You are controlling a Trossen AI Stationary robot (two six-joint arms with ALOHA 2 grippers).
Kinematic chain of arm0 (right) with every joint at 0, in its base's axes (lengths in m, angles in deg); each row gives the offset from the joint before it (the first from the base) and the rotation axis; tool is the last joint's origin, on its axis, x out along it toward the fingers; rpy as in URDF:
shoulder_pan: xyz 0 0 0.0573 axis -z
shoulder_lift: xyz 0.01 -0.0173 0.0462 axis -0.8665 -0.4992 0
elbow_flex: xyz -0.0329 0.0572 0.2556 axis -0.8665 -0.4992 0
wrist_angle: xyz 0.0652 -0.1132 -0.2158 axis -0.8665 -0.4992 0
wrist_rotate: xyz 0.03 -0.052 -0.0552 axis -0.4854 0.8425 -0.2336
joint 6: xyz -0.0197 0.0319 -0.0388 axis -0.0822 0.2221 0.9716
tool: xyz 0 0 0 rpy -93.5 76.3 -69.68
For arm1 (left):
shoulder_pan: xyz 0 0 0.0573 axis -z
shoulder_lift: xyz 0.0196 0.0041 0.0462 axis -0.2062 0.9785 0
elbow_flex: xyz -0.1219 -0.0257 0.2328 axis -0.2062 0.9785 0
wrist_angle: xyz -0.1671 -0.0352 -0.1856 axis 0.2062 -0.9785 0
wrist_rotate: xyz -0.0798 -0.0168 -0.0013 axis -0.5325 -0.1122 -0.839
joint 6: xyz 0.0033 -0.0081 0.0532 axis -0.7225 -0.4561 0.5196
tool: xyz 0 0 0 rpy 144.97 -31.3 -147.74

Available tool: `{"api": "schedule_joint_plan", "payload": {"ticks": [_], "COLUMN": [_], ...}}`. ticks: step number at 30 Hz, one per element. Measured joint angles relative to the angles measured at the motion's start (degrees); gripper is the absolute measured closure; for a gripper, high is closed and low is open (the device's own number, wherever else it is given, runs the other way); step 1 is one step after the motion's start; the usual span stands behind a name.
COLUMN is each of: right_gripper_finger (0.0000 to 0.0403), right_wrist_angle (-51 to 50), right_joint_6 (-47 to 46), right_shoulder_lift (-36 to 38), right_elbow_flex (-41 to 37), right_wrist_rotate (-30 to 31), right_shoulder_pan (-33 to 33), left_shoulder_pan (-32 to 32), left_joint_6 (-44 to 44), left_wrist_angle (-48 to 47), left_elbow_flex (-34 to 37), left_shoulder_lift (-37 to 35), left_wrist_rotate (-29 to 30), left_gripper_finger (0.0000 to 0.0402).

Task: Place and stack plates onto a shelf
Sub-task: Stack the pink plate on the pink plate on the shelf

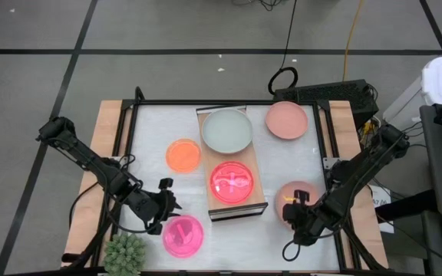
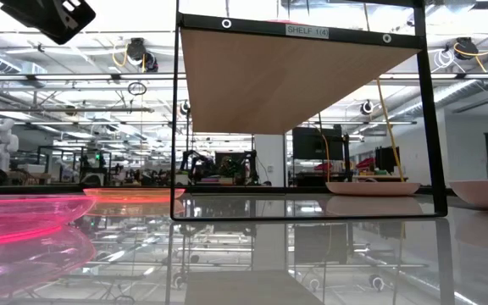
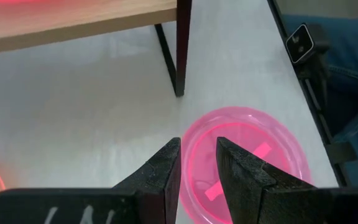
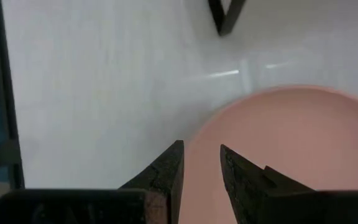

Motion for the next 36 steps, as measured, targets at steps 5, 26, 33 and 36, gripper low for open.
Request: {"api": "schedule_joint_plan", "payload": {"ticks": [5, 26, 33, 36], "right_gripper_finger": [0.0314, 0.0314, 0.0314, 0.0314], "right_wrist_angle": [3.5, 5.8, 5.8, 5.8], "right_joint_6": [-0.1, 0.0, 0.0, 0.1], "right_shoulder_lift": [0.0, 0.0, 0.0, 0.0], "right_elbow_flex": [-1.8, -2.0, -2.0, -2.0], "right_wrist_rotate": [-0.3, 2.0, 2.1, 2.3], "right_shoulder_pan": [-0.5, -0.5, -0.5, -0.5], "left_shoulder_pan": [0.1, 3.5, 5.4, 6.1], "left_joint_6": [-0.1, -3.1, -2.9, -2.9], "left_wrist_angle": [0.0, 0.7, 7.4, 9.9], "left_elbow_flex": [0.0, 0.1, 0.1, 0.0], "left_shoulder_lift": [0.0, 7.6, 10.1, 12.7], "left_wrist_rotate": [0.0, 0.0, -0.1, 0.1], "left_gripper_finger": [0.0293, 0.0293, 0.0284, 0.0263]}}
